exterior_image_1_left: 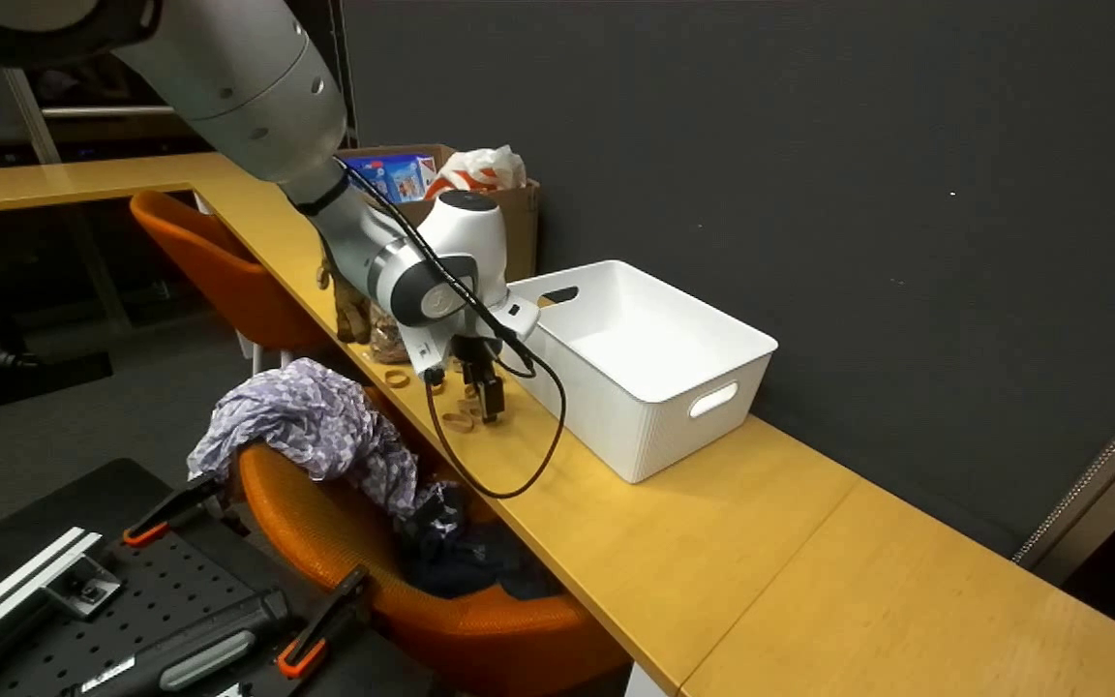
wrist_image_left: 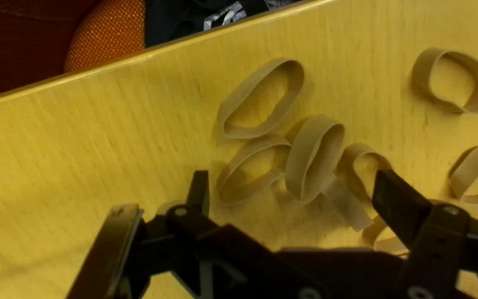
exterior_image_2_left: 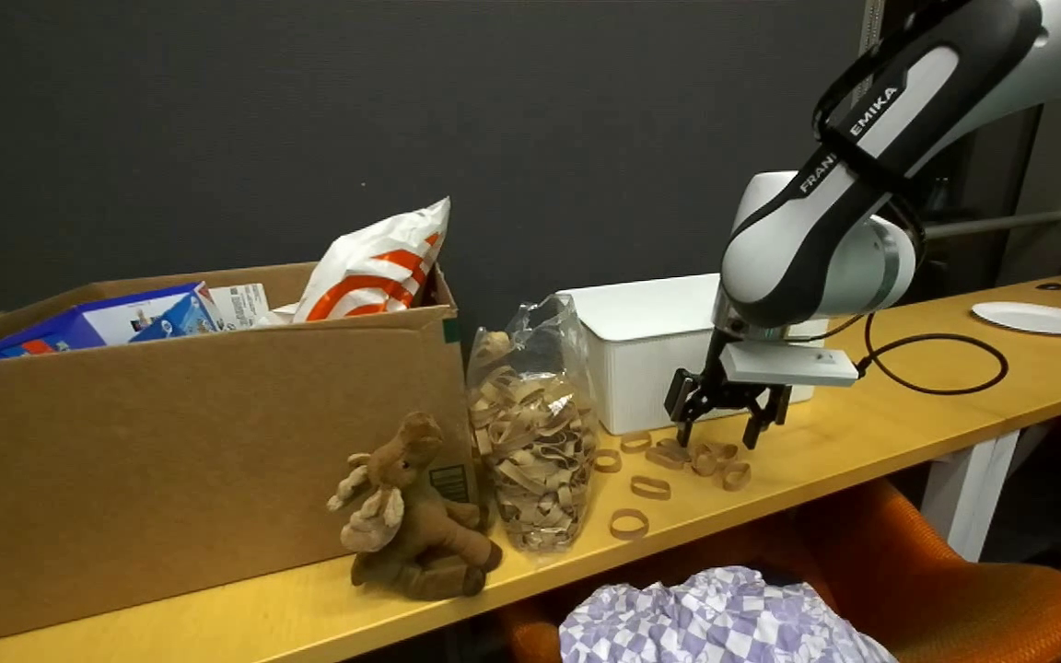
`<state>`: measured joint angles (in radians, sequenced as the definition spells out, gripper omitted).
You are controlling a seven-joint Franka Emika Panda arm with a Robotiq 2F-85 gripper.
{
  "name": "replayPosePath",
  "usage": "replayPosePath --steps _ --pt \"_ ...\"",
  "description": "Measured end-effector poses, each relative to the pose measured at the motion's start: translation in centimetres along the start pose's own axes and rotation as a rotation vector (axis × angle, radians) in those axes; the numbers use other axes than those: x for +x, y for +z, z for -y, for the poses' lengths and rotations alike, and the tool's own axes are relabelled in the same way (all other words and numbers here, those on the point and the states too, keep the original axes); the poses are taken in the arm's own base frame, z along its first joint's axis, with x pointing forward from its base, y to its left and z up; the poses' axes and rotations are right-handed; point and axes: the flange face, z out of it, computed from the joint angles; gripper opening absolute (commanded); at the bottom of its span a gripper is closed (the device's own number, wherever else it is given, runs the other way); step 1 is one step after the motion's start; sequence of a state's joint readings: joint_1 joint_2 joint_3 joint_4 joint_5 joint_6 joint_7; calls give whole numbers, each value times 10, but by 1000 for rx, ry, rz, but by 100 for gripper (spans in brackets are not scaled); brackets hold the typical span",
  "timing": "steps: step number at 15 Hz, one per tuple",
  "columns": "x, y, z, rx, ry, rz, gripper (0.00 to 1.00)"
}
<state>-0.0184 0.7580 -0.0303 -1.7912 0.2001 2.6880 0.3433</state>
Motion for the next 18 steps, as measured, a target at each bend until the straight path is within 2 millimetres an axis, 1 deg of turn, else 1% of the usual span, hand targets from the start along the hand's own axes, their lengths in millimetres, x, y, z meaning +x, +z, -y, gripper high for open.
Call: replayPosePath --steps 6,7,8,13,16,18 --pt "2 17 15 15 -47 5 100" --pt "2 21 16 17 -53 6 75" --pt "3 24 18 18 -58 6 74" --pt "8 23 15 18 -69 6 36" --pt "10 22 19 23 -76 1 12" --pt "9 20 24 29 -80 -1 0"
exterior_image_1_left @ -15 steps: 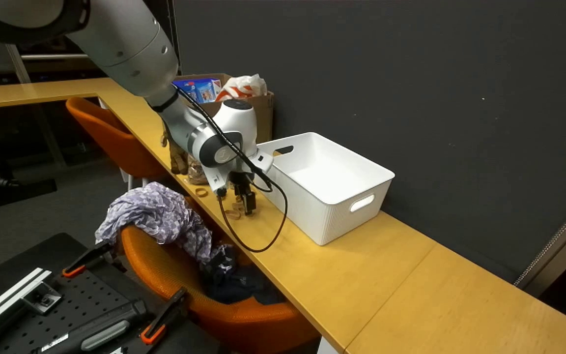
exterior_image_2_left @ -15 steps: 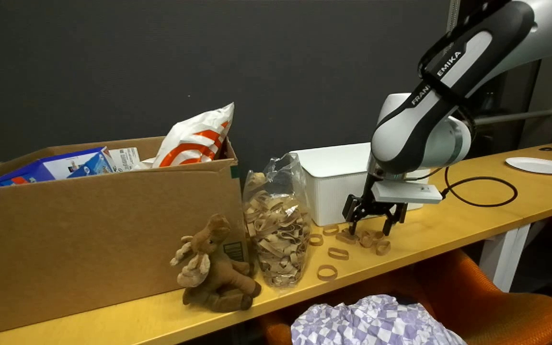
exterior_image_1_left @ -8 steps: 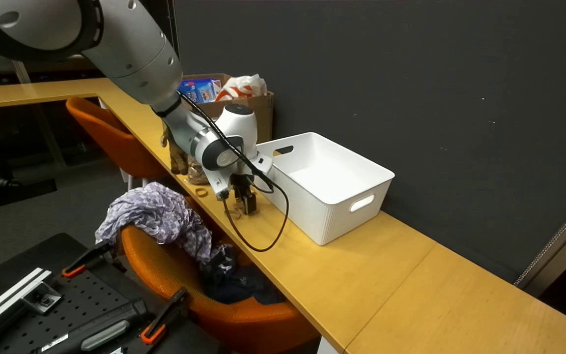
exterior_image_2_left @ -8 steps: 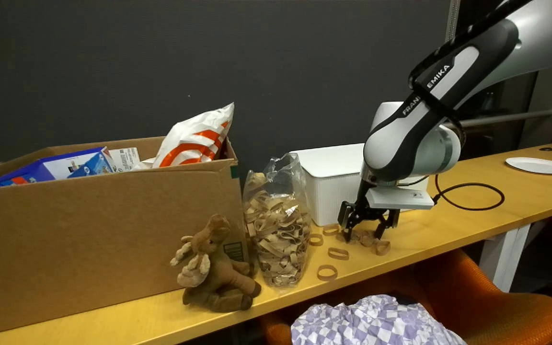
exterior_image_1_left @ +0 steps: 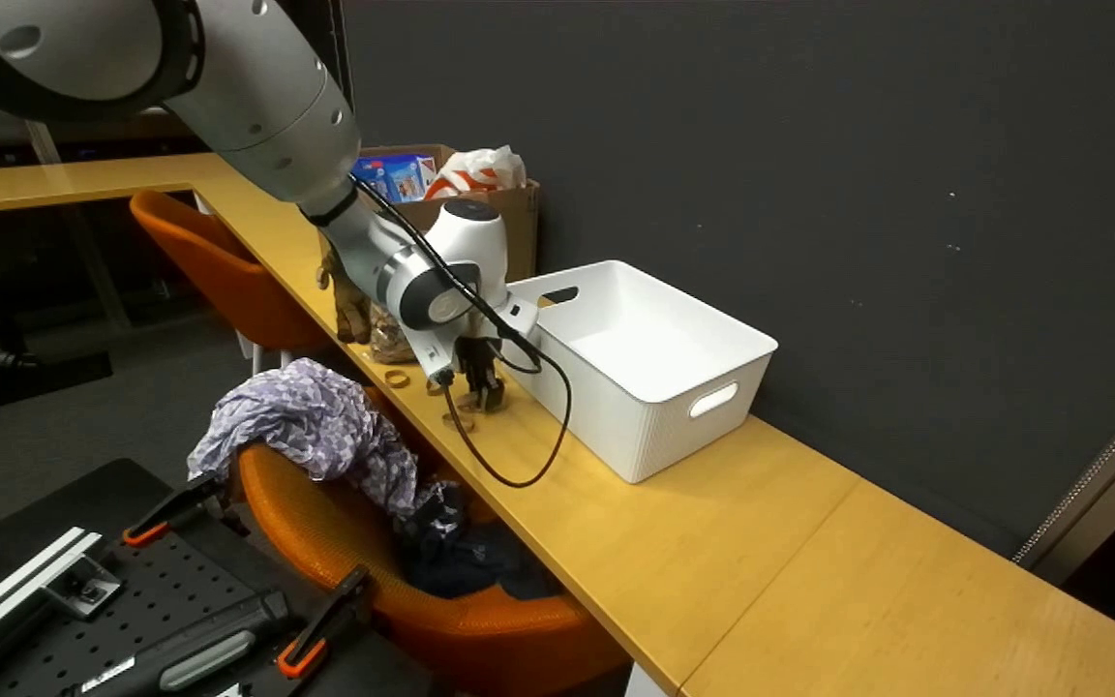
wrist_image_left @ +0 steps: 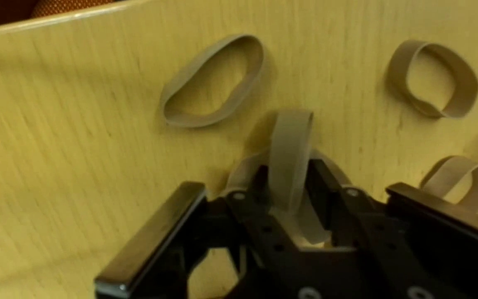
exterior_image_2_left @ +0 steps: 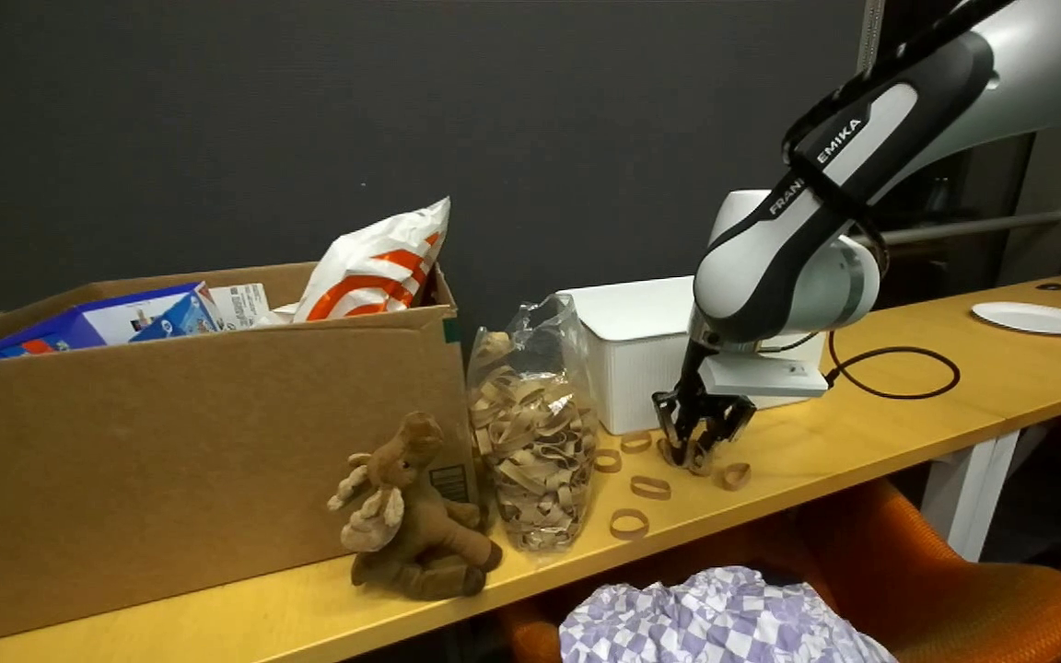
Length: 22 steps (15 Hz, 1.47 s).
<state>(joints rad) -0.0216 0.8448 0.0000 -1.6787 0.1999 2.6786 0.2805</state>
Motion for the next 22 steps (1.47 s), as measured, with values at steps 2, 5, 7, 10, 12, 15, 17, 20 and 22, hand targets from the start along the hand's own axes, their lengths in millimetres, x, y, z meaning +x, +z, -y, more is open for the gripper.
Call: replayPosePath --steps 2,5,7,10,12,15,17,20,22 --pt "1 -2 3 4 -3 -4 0" --pt "4 -7 6 8 -3 -13 2" --pt "8 -19 9 16 2 -30 2" --pt "15 -57 21 37 12 -66 2" --pt "17 -88 32 52 14 -89 2" --pt "13 -141 54 76 2 -126 2" --pt "6 -176 72 90 -24 -154 2" --pt "-14 -223 107 102 -103 -208 2" --pt "-26 -247 130 106 -159 -245 2"
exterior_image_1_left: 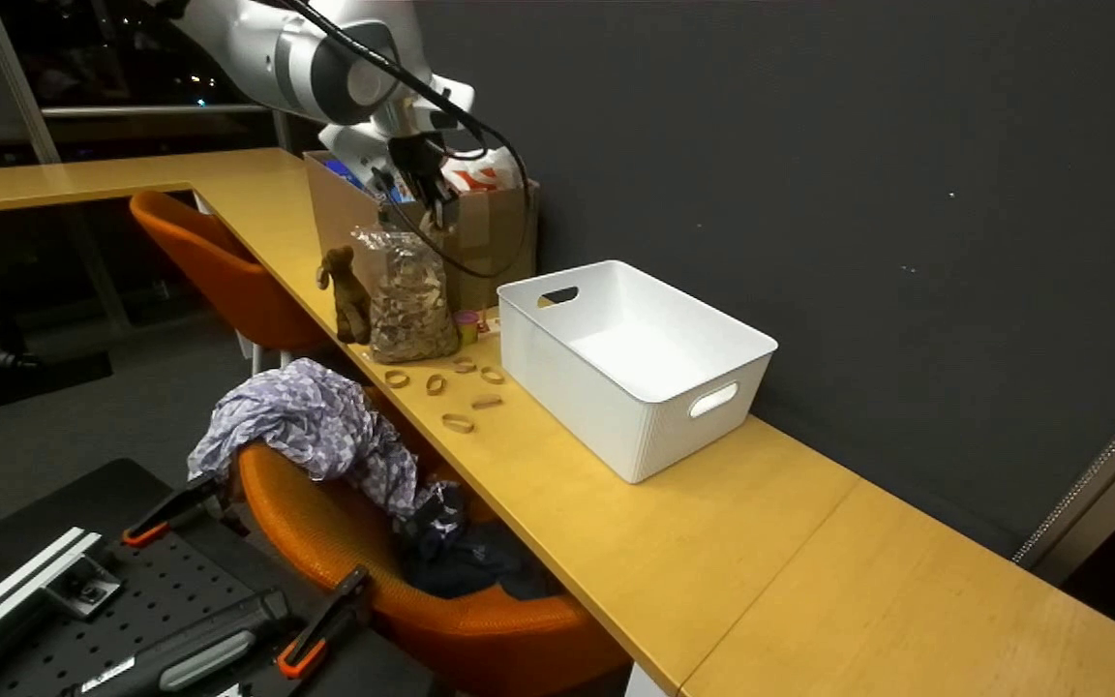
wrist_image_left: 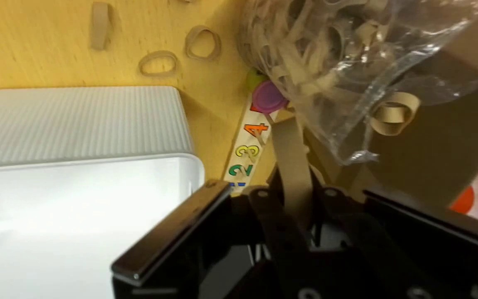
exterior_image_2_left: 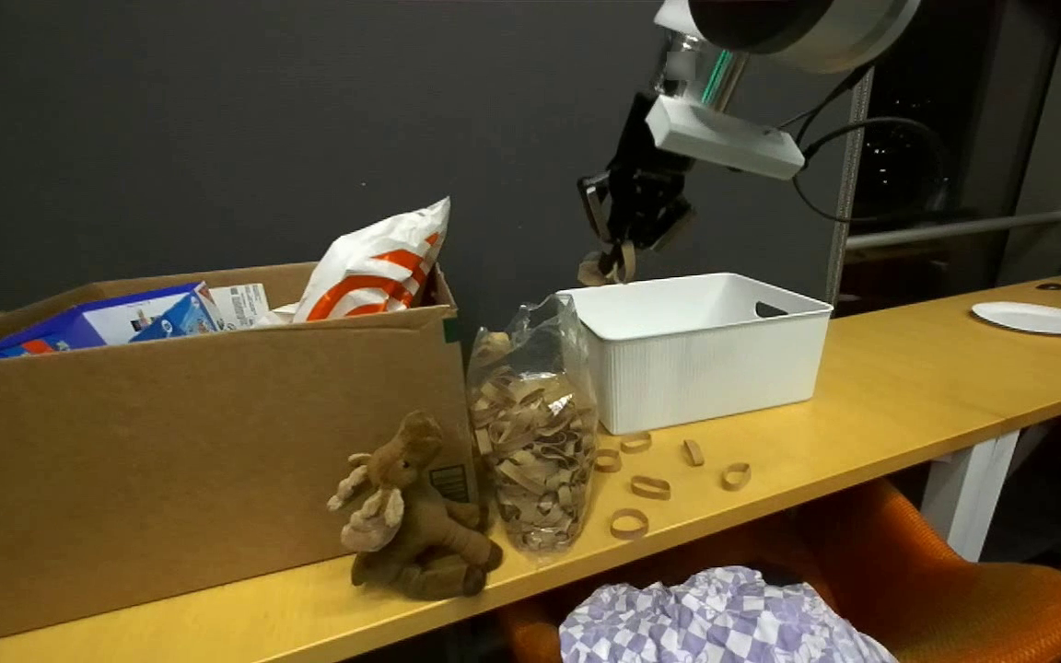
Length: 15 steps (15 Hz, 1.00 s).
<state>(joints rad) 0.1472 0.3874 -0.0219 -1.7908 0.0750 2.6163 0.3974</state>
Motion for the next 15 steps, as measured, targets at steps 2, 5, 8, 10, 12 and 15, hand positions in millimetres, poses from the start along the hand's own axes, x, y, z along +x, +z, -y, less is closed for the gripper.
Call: replayPosePath --steps 2,5,8,10,12,15 --pt "-5 -14 23 6 -48 -21 2" --pt "-16 -15 44 14 -94 -20 2" --pt "-27 -3 54 20 -132 3 2" --pt "-33 9 57 19 -160 17 2" --pt "-37 20 59 19 -193 27 2" --pt "-38 28 64 24 -243 30 2"
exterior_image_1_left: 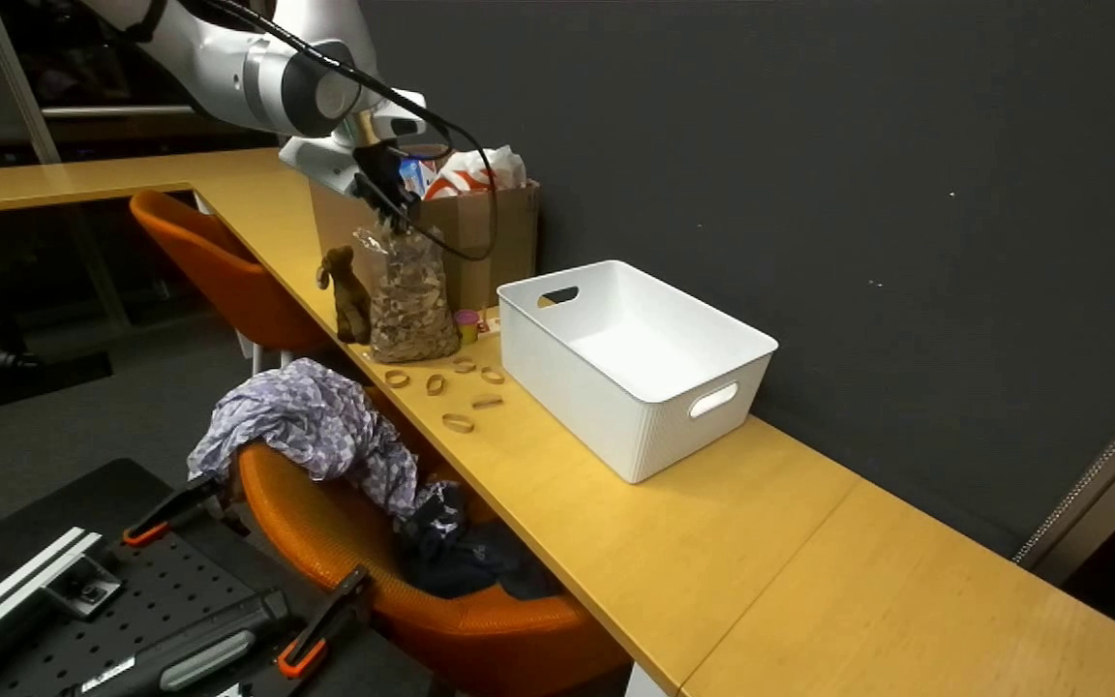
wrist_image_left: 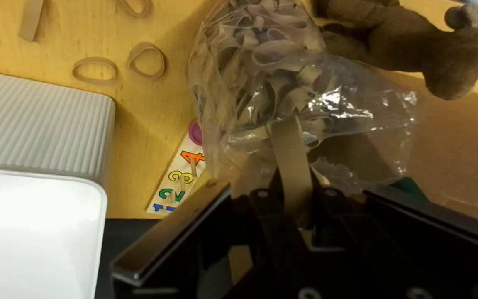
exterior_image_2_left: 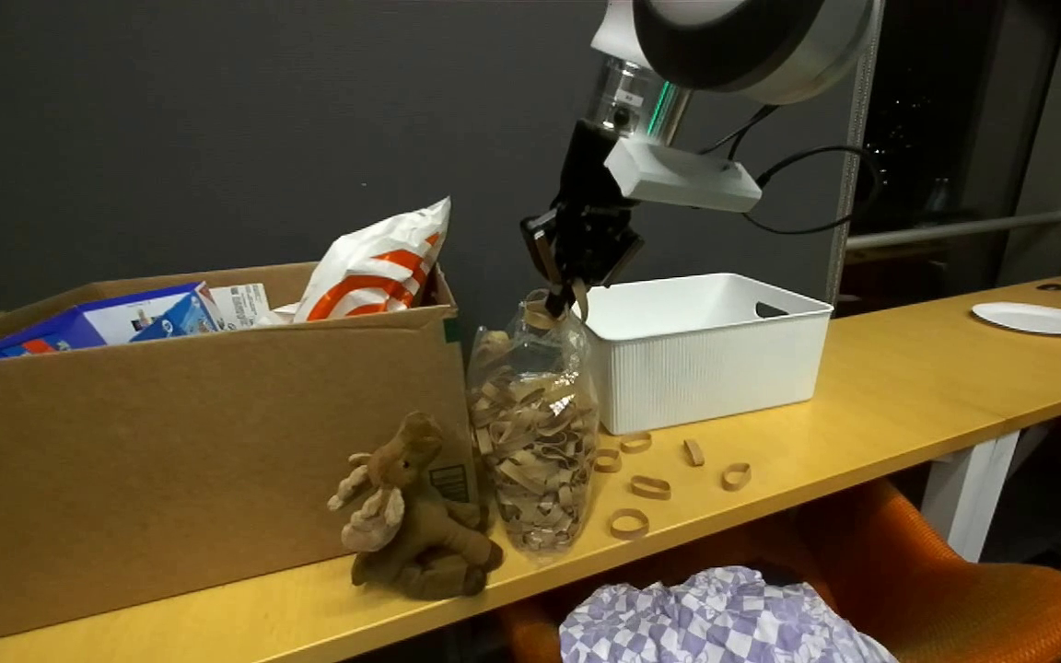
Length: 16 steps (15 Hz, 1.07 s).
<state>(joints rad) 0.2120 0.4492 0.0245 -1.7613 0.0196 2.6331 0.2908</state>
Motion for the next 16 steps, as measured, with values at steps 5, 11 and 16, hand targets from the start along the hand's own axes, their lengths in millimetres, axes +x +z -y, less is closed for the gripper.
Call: replayPosePath --steps 5,11,16 --pt "7 4 9 12 -70 -12 2" --pt "14 11 11 17 -106 -24 35" --pt "16 21 11 18 -111 -29 65"
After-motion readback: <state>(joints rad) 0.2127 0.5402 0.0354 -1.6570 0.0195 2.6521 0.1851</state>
